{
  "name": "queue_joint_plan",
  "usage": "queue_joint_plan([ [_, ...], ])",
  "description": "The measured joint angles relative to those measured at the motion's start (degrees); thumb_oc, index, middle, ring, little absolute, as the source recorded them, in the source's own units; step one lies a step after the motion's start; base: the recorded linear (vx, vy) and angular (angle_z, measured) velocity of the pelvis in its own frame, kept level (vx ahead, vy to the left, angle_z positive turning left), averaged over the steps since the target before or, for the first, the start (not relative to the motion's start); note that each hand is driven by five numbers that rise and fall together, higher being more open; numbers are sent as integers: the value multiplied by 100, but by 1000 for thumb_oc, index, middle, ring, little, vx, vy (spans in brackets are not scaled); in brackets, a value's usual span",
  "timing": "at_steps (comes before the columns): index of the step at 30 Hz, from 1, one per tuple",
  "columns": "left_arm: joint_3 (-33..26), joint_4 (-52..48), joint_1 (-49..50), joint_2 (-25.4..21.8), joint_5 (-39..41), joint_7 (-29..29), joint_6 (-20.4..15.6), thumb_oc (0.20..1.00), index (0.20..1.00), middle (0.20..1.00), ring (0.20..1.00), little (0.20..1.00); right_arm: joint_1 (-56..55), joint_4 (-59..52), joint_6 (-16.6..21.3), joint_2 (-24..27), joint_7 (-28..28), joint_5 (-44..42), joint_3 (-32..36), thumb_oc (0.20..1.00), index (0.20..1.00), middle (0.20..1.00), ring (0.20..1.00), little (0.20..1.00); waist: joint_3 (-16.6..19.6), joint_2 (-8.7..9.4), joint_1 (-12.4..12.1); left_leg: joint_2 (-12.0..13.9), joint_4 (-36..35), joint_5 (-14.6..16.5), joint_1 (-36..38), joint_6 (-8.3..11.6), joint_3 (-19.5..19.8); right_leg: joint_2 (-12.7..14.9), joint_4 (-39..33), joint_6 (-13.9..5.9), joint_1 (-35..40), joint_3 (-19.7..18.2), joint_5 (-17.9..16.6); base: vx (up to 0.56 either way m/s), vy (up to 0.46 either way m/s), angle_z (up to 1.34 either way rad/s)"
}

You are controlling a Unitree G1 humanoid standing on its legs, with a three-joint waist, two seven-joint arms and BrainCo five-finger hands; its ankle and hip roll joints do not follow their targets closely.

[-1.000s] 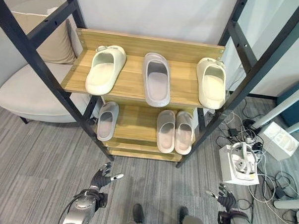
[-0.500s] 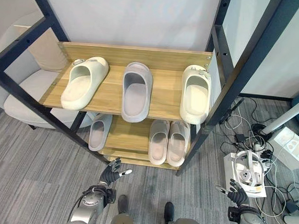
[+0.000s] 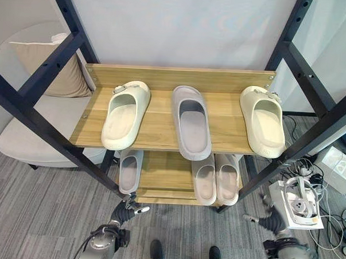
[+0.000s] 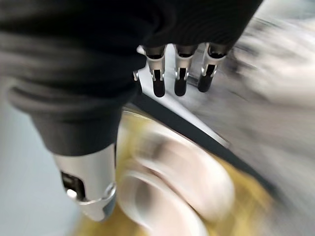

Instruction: Arrange the slippers neatly on the shoe rack.

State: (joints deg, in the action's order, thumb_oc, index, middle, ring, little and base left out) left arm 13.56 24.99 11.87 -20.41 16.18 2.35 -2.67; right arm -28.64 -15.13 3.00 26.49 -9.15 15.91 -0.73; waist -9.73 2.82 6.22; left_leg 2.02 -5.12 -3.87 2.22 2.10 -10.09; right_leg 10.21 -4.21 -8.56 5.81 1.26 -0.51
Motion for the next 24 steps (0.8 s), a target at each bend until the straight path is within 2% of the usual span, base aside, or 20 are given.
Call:
queue_joint_plan([
  [4, 136, -2, -118, 52, -165, 5, -22, 1000, 1000, 1000, 1000, 1000, -123, -340, 34, 63, 214, 462, -184, 1000, 1000, 1000, 1000, 1000, 91, 91, 152, 73, -1, -15, -10, 26, -12, -84, -18, 36, -21, -40, -28, -37, 43, -10],
  [7, 518, 1, -527, 209, -288, 48, -58, 1000, 1000, 1000, 1000, 1000, -11, -1438, 214, 461, 386, 519, -342, 1000, 1000, 1000, 1000, 1000, 176, -56, 269, 81, -4, -14, -13, 28, -143, -77, -27, 20, -106, -168, -78, -36, 39, -19],
  [11, 848, -4, -872, 263, -402, 46, -167, 1000, 1000, 1000, 1000, 1000, 516, -2137, 663, 885, 416, 288, -268, 1000, 1000, 1000, 1000, 1000, 278, -107, 321, 97, -5, -7, -10, 38, -177, -94, -40, -19, -120, -277, -90, -17, 26, -9],
  [14, 893, -5, -962, 281, -413, 51, -202, 1000, 1000, 1000, 1000, 1000, 1036, -2138, 675, 1189, 419, 64, -261, 1000, 1000, 1000, 1000, 1000, 381, -75, 314, 100, -5, -20, -11, 25, -192, -95, -40, -19, -106, -277, -111, 1, 21, -2],
  [17, 894, 0, -1006, 282, -386, 52, -213, 1000, 1000, 1000, 1000, 1000, 1843, -2120, 680, 1194, 301, -279, -313, 1000, 1000, 1000, 1000, 1000, 425, -54, 294, 97, -5, -24, -21, 22, -186, -91, -42, 4, -104, -272, -149, 16, 2, 1],
  [20, 901, 11, -990, 292, -378, 39, -209, 1000, 1000, 1000, 1000, 1000, 3023, -1872, 670, 1162, 165, -590, -674, 1000, 1000, 1000, 1000, 1000, 476, -32, 228, 91, -4, -37, -23, 19, -136, -92, -42, 14, -82, -210, -157, 37, -1, 13],
  [21, 894, 11, -982, 292, -373, 33, -204, 1000, 1000, 1000, 1000, 1000, 3250, -1670, 652, 1163, 108, -586, -715, 1000, 1000, 1000, 1000, 1000, 515, -18, 106, 85, -5, -59, -30, 22, -65, -87, -45, 13, -16, -120, -154, 50, 0, 22],
  [23, 890, 38, -973, 282, -368, 12, -191, 1000, 1000, 1000, 1000, 1000, 3684, -1277, 599, 1159, 53, -579, -792, 1000, 1000, 1000, 1000, 1000, 551, 1, 57, 71, -4, -60, -36, 20, -6, -83, -46, 3, 0, -103, -142, 48, 12, 17],
  [24, 885, 40, -961, 277, -364, 6, -192, 1000, 1000, 1000, 1000, 1000, 3868, -1067, 526, 1157, -11, -573, -814, 1000, 1000, 1000, 1000, 1000, 558, 5, -42, 71, -5, -63, -42, 17, 4, -83, -46, -5, 6, -90, -136, 43, 18, 7],
])
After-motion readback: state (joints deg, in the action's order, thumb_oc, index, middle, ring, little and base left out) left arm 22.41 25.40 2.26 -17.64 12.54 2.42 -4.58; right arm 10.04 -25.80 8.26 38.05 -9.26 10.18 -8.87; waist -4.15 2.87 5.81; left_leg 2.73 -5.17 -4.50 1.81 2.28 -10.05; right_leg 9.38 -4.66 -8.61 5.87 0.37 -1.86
